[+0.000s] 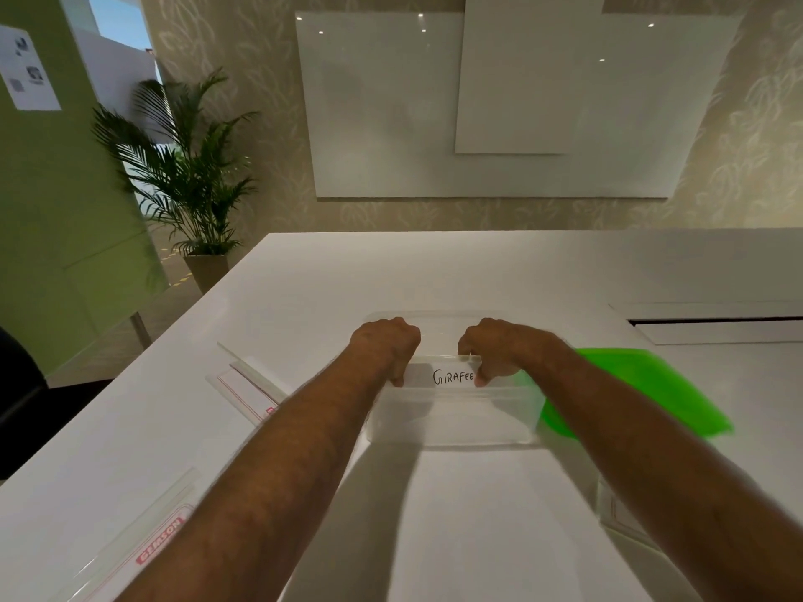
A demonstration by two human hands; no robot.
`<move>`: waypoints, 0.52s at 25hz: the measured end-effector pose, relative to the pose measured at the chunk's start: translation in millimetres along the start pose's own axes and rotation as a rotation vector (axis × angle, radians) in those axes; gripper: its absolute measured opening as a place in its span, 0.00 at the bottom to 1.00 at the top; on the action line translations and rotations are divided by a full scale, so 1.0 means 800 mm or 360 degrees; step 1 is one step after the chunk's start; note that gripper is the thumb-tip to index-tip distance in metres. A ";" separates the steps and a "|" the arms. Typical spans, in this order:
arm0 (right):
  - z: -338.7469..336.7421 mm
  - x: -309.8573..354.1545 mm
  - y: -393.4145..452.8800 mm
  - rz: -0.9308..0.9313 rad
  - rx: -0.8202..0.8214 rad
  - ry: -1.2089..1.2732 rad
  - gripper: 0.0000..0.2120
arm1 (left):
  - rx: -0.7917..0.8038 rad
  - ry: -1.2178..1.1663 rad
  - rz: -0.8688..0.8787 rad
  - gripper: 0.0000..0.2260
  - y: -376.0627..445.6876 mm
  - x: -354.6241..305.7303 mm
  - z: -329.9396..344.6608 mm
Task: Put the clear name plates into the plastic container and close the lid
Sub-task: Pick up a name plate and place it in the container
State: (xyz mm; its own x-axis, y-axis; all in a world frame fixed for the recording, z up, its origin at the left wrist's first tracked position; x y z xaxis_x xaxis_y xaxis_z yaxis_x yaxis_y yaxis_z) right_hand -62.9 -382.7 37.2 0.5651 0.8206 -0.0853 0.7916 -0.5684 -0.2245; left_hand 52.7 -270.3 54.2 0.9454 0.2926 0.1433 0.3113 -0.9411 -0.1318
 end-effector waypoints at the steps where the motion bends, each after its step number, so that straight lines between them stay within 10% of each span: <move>1: 0.000 0.001 -0.001 -0.0001 0.0004 0.0004 0.29 | -0.0003 -0.0011 0.0005 0.24 -0.001 -0.001 -0.001; 13: -0.066 0.005 -0.086 0.0029 -0.1000 0.0104 0.26 | -0.0755 -0.0558 -0.0040 0.24 -0.058 0.012 -0.037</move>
State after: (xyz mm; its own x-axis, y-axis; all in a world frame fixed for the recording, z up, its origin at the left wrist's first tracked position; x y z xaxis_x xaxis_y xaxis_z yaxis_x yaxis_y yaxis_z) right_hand -102.7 -343.3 103.6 0.5770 0.8165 -0.0197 0.7560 -0.5247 0.3913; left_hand 44.4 -228.9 91.0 0.9387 0.2785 -0.2030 0.3336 -0.8824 0.3319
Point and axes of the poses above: each hand's wrist, its own y-axis towards the middle knuckle, its own z-axis out of the palm, x = y × z, the point moved 5 cm from there along y, towards the middle knuckle, and after that the axes turned 2 degrees about -y, right-handed, at the moved point
